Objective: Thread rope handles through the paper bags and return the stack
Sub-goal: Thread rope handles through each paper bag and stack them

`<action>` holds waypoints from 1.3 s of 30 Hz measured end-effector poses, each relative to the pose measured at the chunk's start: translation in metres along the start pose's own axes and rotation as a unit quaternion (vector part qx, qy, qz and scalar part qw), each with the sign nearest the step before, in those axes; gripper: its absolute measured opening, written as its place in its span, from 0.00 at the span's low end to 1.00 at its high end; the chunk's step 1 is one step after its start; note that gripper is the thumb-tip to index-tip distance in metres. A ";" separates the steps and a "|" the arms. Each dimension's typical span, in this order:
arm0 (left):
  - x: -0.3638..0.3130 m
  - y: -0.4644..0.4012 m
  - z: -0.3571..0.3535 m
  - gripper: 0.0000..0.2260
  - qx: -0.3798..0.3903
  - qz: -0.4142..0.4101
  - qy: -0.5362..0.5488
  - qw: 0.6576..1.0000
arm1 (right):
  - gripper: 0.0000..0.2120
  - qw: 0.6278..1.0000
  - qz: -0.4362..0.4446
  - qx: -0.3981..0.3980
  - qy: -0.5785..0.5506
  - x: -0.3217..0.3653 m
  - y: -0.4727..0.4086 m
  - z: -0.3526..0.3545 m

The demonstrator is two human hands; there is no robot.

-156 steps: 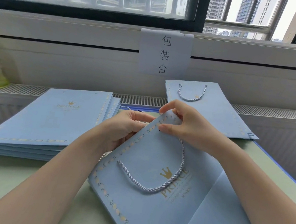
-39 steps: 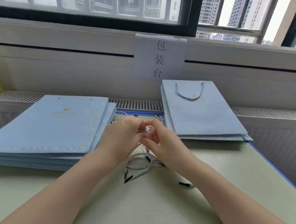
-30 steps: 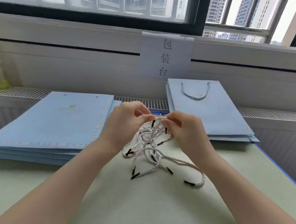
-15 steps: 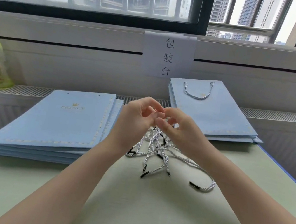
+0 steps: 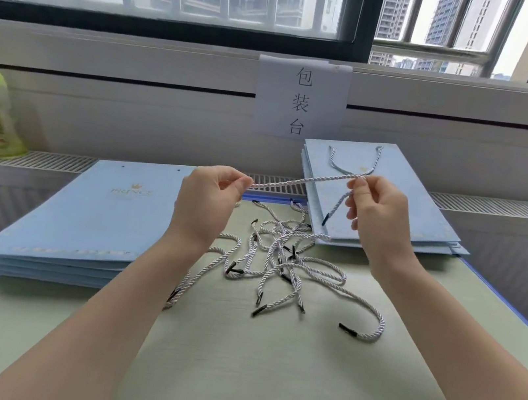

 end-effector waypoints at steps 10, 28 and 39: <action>-0.036 0.016 -0.044 0.09 0.143 -0.101 0.082 0.981 | 0.19 0.932 0.135 0.236 0.241 0.004 0.043 -0.065; 0.044 0.015 0.013 0.11 0.281 0.129 -0.523 0.794 | 0.19 0.969 0.118 0.189 0.106 0.007 0.040 -0.052; -0.031 0.002 0.007 0.13 0.197 -0.007 -0.504 0.841 | 0.10 0.958 0.005 0.274 0.084 -0.011 0.042 -0.071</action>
Point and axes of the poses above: each hand's wrist, its own y-axis away from the middle knuckle, its own z-axis out of the back of the hand, x = y × z, the point moved 8 cm from there along -y, towards the middle knuckle, and after that the axes turned 14 degrees about -z, right-handed, at the moved point
